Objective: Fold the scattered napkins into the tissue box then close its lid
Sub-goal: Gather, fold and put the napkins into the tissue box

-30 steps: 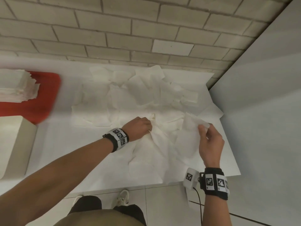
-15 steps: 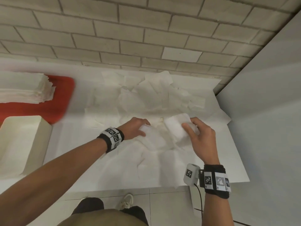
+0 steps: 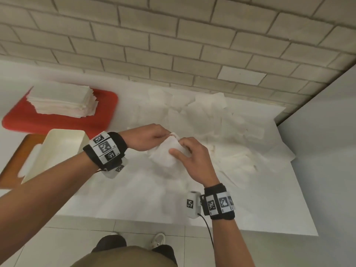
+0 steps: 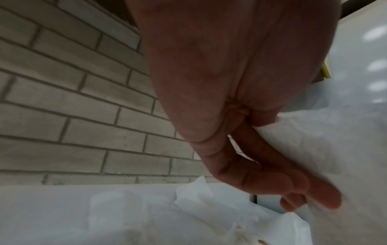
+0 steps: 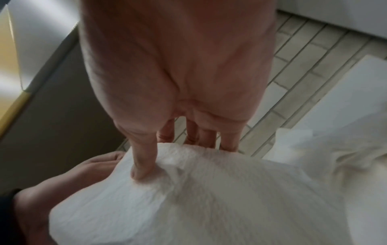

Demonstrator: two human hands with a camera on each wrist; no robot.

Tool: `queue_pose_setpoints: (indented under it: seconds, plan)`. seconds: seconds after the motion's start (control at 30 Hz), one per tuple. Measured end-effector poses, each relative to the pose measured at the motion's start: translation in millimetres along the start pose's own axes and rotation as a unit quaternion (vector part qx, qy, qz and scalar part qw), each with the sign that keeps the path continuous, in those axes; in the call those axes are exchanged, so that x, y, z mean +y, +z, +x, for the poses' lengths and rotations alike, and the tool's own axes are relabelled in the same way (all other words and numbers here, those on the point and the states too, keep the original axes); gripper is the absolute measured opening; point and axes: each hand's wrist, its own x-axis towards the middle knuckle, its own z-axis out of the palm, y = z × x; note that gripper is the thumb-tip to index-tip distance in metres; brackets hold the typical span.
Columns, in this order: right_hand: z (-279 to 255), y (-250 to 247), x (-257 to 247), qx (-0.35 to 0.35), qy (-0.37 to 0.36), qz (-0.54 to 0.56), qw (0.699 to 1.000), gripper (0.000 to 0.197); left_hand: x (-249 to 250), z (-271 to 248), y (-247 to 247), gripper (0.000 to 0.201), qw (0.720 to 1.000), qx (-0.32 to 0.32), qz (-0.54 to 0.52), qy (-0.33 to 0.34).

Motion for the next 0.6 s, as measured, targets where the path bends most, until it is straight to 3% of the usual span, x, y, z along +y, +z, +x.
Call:
queue_pose_setpoints:
  seconds: [0.13, 0.27, 0.33, 0.37, 0.43, 0.5, 0.6]
  plan:
    - [10.7, 44.3, -37.7, 0.02, -0.008, 0.024, 0.999, 0.021, -1.4, -53.1, -29.9, 0.076, 0.997, 0.023, -0.034, -0.068]
    - [19.9, 92.4, -78.2, 0.039, 0.0, 0.082, 0.996, 0.02, -14.2, -113.5, -53.2, 0.044, 0.997, 0.054, 0.053, -0.031]
    - [18.2, 121.0, -103.6, 0.049, 0.011, 0.137, 0.989, 0.014, -26.2, -143.7, -64.9, 0.042, 0.993, 0.096, 0.069, -0.028]
    - [14.6, 136.9, -116.7, 0.052, 0.018, 0.164, 0.985, 0.019, -34.1, -159.4, -71.4, 0.046, 0.99, 0.121, 0.07, -0.035]
    - [2.8, 168.8, -138.5, 0.036, 0.022, 0.207, 0.977, 0.049, -54.8, -190.8, -85.0, 0.057, 0.98, 0.171, 0.086, -0.058]
    - [-9.4, 201.3, -151.1, -0.003, -0.002, 0.201, 0.98, 0.059, -81.6, -219.7, -99.3, 0.065, 0.968, 0.2, 0.122, -0.088]
    - [-18.2, 252.3, -158.6, -0.065, -0.024, 0.128, 0.989, 0.032, -121.6, -249.3, -115.4, 0.065, 0.955, 0.202, 0.153, -0.156]
